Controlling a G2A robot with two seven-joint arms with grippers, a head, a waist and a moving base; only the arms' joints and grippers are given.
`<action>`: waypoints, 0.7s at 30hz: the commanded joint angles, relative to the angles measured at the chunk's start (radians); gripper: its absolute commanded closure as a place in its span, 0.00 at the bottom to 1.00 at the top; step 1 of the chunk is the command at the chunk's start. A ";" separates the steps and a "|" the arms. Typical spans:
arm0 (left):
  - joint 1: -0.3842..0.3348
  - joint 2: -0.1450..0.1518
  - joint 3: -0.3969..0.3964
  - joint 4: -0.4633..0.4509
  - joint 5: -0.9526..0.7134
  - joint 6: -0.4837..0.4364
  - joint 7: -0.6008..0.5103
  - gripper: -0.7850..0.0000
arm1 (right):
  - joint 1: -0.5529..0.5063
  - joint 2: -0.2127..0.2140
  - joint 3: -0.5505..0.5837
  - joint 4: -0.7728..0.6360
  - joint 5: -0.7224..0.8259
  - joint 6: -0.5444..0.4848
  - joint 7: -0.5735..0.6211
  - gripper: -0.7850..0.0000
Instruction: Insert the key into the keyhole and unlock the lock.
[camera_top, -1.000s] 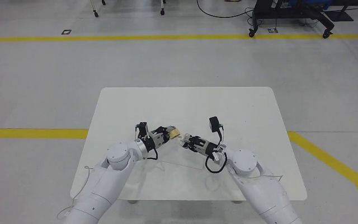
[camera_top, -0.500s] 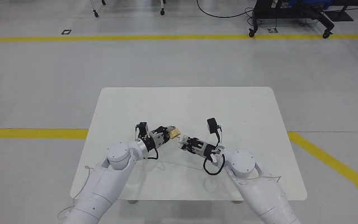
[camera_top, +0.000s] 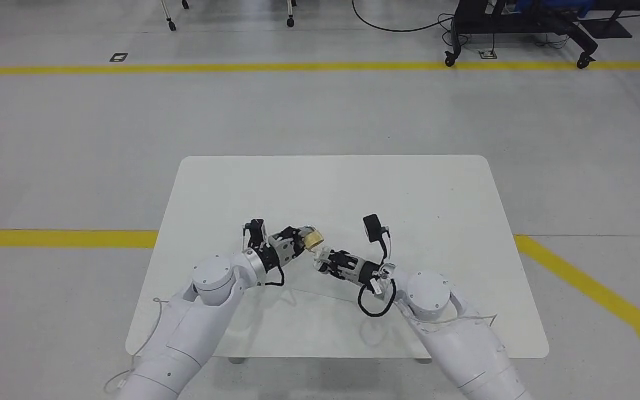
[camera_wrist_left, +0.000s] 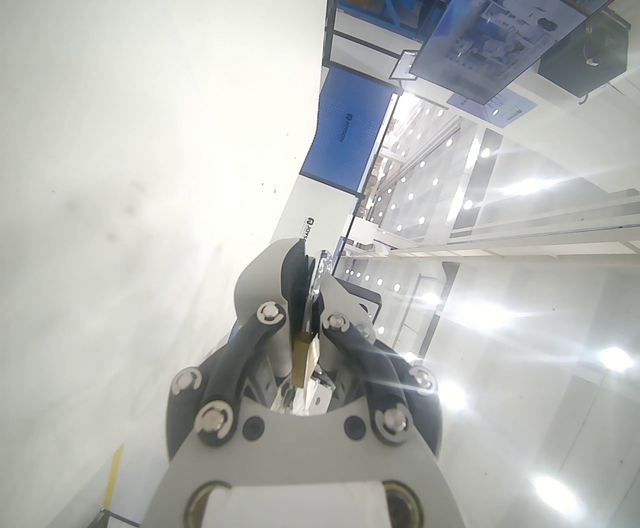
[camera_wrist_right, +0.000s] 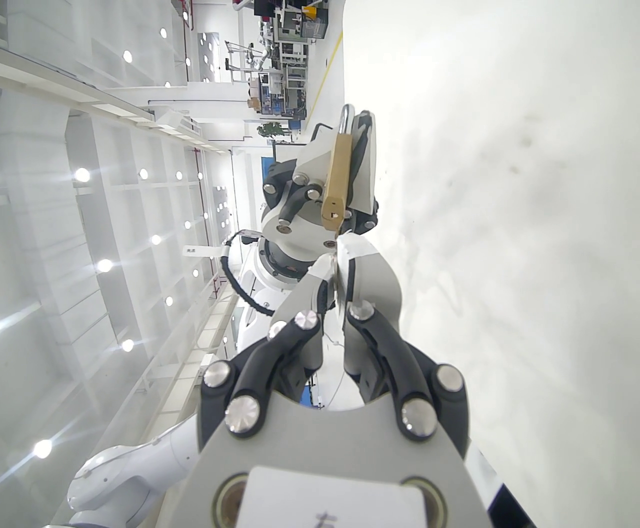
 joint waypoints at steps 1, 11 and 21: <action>0.000 0.000 -0.003 -0.001 -0.002 -0.002 0.003 1.00 | -0.001 0.000 0.008 0.001 0.005 -0.007 -0.003 1.00; 0.002 0.000 -0.024 -0.002 -0.017 -0.019 0.030 1.00 | -0.034 0.011 0.079 -0.017 0.055 -0.039 0.022 1.00; 0.014 -0.007 -0.023 -0.023 -0.092 0.084 0.048 1.00 | -0.057 0.008 0.077 -0.044 0.047 -0.075 -0.037 1.00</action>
